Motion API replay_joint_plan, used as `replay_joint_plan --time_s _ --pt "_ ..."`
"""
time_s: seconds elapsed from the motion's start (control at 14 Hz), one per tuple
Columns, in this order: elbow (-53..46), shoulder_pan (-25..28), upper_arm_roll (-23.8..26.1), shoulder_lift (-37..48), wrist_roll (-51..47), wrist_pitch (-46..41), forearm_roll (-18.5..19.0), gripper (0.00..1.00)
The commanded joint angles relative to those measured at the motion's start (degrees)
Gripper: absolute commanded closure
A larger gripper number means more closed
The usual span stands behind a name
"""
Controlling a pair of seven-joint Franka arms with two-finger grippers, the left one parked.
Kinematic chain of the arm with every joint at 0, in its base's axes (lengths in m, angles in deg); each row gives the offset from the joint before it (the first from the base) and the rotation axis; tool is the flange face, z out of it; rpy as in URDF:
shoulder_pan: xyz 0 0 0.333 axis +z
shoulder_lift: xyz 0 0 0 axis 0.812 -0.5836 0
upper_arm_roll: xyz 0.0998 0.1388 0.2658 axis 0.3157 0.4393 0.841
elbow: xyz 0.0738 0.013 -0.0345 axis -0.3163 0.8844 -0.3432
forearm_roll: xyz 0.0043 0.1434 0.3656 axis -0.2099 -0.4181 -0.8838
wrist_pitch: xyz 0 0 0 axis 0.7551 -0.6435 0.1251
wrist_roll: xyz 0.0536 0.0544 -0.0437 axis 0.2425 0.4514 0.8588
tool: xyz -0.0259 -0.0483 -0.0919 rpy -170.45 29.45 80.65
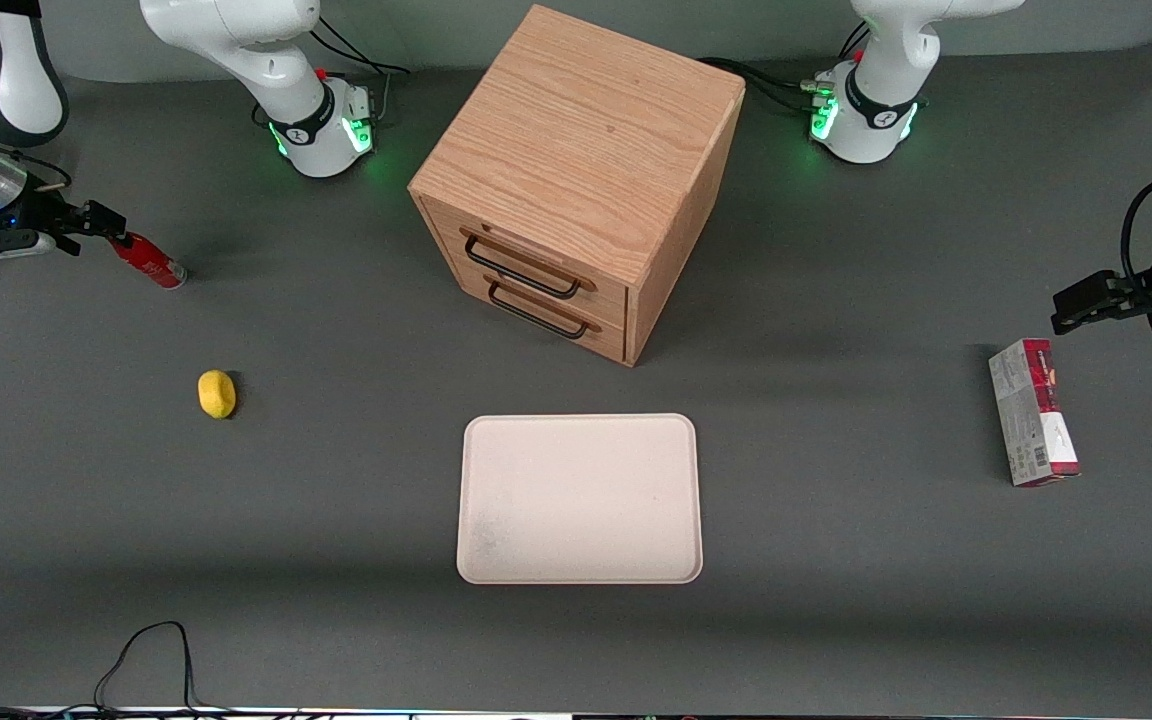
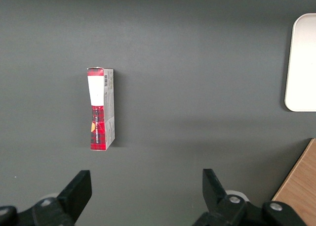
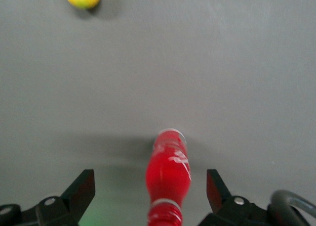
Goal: Place coke bottle on tray
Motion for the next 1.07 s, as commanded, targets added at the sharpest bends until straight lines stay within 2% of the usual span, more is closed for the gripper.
replay_joint_plan --time_s 0.0,0.14,0.36,0.43,0.57,0.64,0.71,1.0 --pt "2.6 -0.1 -3.9 3.6 1.0 1.3 4.9 0.0" --pt "3.3 -0.1 -5.5 3.6 1.0 2.0 7.3 0.0" --pt "4.7 -0.2 -6.8 3.6 1.3 4.2 7.7 0.01" --pt "4.7 -0.2 -6.8 3.5 1.3 4.2 7.7 0.07" --pt "4.6 -0.1 -6.8 3.4 1.1 4.1 7.7 0.66" --pt "4.5 -0.1 -6.8 3.1 1.0 4.1 7.7 0.88" --pt "4.4 0.1 -6.7 3.0 0.6 4.1 7.7 1.0" --pt "4.3 0.2 -6.2 2.9 0.3 4.1 7.6 1.0"
